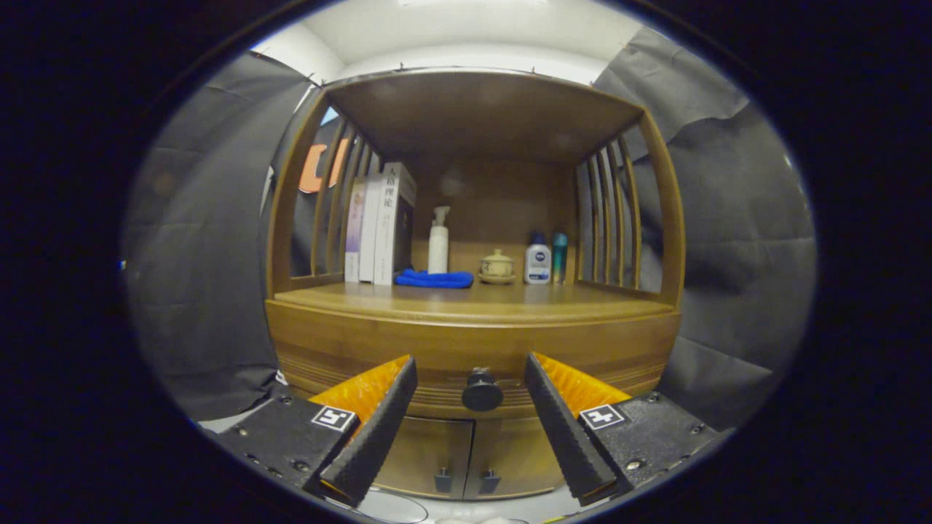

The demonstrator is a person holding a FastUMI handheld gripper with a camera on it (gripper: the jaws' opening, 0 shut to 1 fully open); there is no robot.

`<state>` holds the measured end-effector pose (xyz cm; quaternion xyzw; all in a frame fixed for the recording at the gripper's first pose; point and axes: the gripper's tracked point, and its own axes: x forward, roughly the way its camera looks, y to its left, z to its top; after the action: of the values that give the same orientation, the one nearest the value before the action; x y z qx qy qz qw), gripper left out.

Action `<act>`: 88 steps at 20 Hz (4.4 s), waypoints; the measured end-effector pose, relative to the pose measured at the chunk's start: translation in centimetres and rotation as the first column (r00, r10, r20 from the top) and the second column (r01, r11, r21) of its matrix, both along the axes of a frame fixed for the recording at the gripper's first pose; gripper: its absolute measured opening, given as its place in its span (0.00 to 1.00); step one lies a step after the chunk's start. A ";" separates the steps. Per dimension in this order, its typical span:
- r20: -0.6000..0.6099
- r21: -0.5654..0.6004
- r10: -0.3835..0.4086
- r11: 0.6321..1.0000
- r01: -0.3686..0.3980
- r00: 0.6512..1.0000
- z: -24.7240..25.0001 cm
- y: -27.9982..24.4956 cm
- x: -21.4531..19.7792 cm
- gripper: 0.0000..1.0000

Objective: Pull open the drawer, take out the items inside it, and place them on the countertop above the cabinet.

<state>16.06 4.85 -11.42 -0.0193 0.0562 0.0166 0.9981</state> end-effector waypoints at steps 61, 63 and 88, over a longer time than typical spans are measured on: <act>-0.212 0.032 0.011 0.999 -0.004 0.977 -5.7 -1.0 -14.9 0.35; -0.215 0.050 0.024 0.999 -0.014 0.976 -5.7 -0.9 -15.2 0.36; -0.138 0.134 0.042 0.991 -0.023 0.990 16.5 -2.7 -5.7 1.00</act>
<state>10.40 2.17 5.06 0.0471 0.1247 0.0379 0.9904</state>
